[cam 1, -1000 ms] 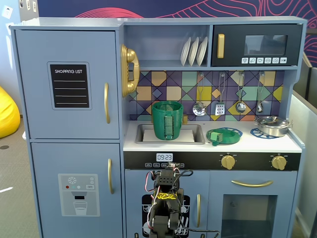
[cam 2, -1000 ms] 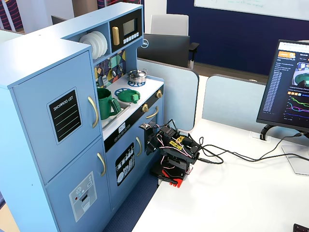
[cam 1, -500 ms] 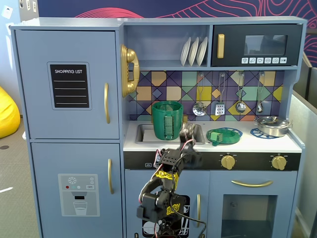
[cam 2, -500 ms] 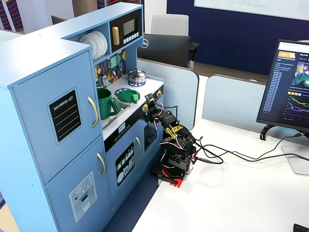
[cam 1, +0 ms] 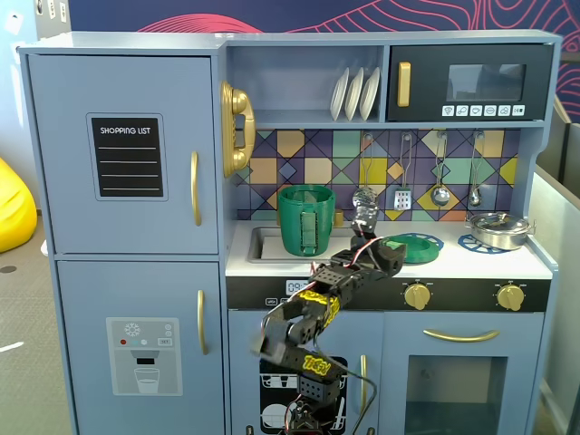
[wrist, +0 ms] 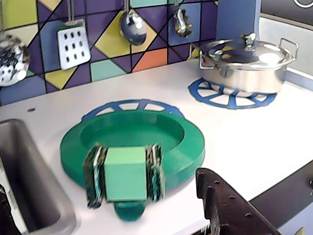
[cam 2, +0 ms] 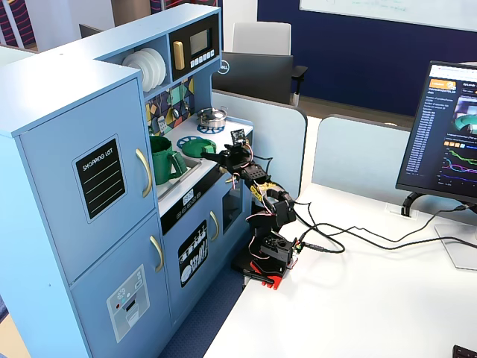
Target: Pick up the lid from the counter and put it on the green recipient
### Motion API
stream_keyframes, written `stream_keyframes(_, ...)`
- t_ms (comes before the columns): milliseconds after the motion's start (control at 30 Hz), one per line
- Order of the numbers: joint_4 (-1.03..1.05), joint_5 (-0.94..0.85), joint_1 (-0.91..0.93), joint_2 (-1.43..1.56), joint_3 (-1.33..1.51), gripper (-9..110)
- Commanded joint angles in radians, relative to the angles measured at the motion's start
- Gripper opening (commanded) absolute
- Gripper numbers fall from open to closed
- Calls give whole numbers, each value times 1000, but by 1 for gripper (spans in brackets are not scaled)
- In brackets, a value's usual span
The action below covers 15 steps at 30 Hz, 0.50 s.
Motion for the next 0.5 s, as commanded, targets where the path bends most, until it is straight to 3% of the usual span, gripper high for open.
stream_keyframes(0, -61, 15, 14, -103, -124, 44)
stream_keyframes(467, -115, 6, -17, -405, -325, 41)
